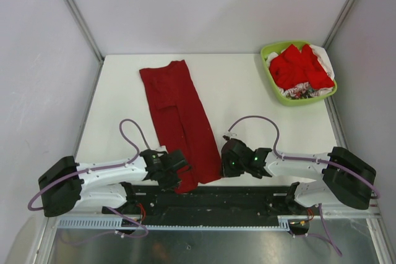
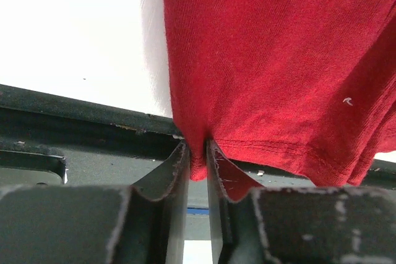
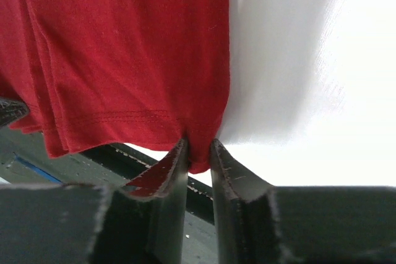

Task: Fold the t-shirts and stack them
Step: Grab the bottom of the folded rectangular tshirt with both arms, then fold the folded rectangular tshirt in 1/3 of the way

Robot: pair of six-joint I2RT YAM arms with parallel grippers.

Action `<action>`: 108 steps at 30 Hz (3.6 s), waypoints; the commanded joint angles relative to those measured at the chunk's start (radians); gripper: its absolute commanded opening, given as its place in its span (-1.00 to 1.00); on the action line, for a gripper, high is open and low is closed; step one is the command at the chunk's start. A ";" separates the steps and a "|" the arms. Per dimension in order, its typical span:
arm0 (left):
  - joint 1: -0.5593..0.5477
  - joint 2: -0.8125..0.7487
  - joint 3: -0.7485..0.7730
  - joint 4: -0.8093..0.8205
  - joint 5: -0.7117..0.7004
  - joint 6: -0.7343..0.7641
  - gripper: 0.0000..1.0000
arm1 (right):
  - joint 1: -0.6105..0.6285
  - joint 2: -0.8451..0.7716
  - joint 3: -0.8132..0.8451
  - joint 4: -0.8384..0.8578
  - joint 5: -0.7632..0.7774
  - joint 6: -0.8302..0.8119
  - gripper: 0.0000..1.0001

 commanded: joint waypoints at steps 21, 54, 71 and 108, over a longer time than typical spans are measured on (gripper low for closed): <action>0.055 -0.130 0.087 -0.005 -0.090 0.044 -1.00 | 0.007 -0.065 0.138 -0.072 0.089 -0.050 -1.00; 0.267 -0.131 0.281 -0.046 -0.253 0.117 -1.00 | -0.086 0.132 0.415 0.052 0.188 -0.175 -1.00; 0.495 0.138 0.321 0.222 -0.306 0.248 -1.00 | -0.215 0.469 0.573 0.346 0.179 -0.208 -1.00; 0.772 0.449 0.539 0.376 -0.236 0.472 -1.00 | -0.382 0.772 0.925 0.344 0.022 -0.240 -1.00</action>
